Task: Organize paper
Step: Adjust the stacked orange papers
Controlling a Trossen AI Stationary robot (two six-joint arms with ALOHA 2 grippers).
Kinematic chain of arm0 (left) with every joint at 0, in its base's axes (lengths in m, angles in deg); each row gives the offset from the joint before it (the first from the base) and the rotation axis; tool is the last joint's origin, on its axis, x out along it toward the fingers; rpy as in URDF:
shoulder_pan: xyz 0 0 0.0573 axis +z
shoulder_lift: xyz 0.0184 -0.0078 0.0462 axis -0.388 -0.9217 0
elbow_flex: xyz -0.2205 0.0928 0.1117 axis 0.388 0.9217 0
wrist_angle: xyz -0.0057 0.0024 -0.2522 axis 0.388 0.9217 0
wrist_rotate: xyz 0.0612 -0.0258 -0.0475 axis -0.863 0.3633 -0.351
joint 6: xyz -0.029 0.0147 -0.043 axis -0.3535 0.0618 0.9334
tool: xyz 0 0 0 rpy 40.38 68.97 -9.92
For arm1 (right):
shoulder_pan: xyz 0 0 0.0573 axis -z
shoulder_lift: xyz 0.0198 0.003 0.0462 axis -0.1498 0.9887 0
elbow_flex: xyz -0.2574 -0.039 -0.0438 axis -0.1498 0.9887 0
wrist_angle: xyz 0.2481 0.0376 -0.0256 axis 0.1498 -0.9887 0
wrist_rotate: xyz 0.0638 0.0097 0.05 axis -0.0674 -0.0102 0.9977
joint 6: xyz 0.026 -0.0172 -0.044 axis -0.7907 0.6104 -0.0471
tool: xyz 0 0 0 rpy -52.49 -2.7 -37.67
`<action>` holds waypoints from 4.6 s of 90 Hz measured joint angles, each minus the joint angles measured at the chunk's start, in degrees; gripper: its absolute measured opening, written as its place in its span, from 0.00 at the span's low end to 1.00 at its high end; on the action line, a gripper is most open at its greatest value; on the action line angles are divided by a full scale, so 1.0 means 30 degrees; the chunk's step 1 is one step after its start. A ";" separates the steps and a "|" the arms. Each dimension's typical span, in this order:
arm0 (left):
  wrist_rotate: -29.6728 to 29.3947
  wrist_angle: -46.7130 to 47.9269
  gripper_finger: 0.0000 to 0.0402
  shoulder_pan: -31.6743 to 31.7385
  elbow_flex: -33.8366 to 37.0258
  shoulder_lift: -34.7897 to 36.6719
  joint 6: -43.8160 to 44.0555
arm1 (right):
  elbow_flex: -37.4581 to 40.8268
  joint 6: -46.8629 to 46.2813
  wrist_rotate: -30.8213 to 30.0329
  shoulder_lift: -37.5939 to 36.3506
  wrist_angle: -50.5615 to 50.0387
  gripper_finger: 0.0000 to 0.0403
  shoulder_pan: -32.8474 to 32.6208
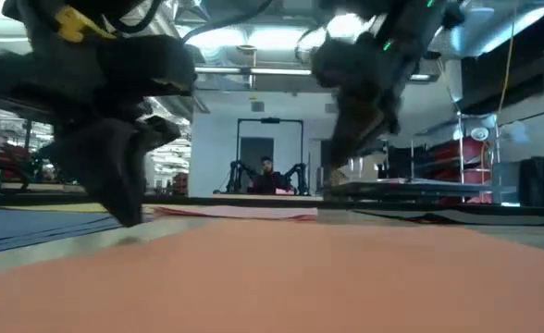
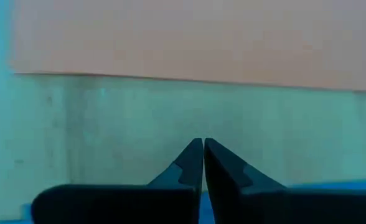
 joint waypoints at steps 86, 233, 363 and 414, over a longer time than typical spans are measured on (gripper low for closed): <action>-0.0130 -0.0497 0.00 -0.1370 0.0015 -0.0036 0.3045 | -0.3784 -1.0699 0.2958 0.6523 0.4464 0.00 -1.1163; 0.1270 -0.2318 0.00 -0.3172 0.0444 -0.0361 0.3353 | -0.6981 -0.9143 0.3192 0.6807 -0.4299 0.00 -1.0393; 0.1874 -0.5789 0.00 -0.3055 0.0364 -0.1785 0.3402 | -0.6982 -0.7262 0.3230 0.8507 -0.2502 0.00 -0.9628; 0.1845 -0.6080 0.00 -0.3045 0.0372 -0.1807 0.3392 | -0.6982 -0.7230 0.3202 0.8499 -0.2408 0.00 -0.9599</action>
